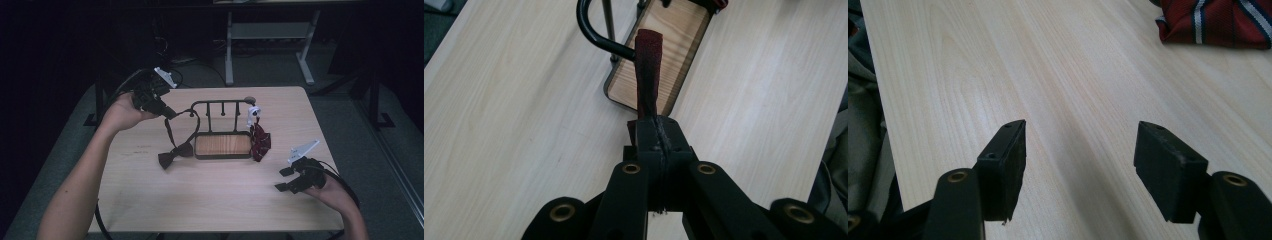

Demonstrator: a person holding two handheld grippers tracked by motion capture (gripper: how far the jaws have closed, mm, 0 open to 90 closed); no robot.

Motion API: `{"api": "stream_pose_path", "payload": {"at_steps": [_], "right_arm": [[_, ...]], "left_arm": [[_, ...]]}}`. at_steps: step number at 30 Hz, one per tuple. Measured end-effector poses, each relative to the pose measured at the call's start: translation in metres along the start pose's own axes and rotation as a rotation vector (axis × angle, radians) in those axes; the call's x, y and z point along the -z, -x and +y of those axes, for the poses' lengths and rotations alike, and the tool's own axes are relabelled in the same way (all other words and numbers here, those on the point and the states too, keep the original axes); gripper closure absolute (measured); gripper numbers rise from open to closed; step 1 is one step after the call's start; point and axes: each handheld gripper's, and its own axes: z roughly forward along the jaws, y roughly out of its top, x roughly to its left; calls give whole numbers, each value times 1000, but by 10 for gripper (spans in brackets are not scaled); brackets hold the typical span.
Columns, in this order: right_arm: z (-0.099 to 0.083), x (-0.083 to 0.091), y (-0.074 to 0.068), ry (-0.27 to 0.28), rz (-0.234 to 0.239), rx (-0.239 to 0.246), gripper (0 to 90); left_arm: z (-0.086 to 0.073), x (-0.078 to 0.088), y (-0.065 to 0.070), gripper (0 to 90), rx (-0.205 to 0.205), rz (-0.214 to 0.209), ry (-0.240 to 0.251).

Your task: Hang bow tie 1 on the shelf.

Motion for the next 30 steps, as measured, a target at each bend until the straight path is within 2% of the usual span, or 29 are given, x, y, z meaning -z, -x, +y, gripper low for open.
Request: {"api": "stream_pose_path", "payload": {"at_steps": [11, 21, 30], "right_arm": [[0, 1, -1, 1, 2, 0, 372], [0, 1, -1, 1, 1, 5, 373], [-1, 3, -1, 5, -2, 5, 372]], "left_arm": [[4, -5, -13, 892, 48, 9, -18], [6, -13, -19, 886, 62, 15, -44], [7, -14, -19, 835, 70, 20, -53]]}}
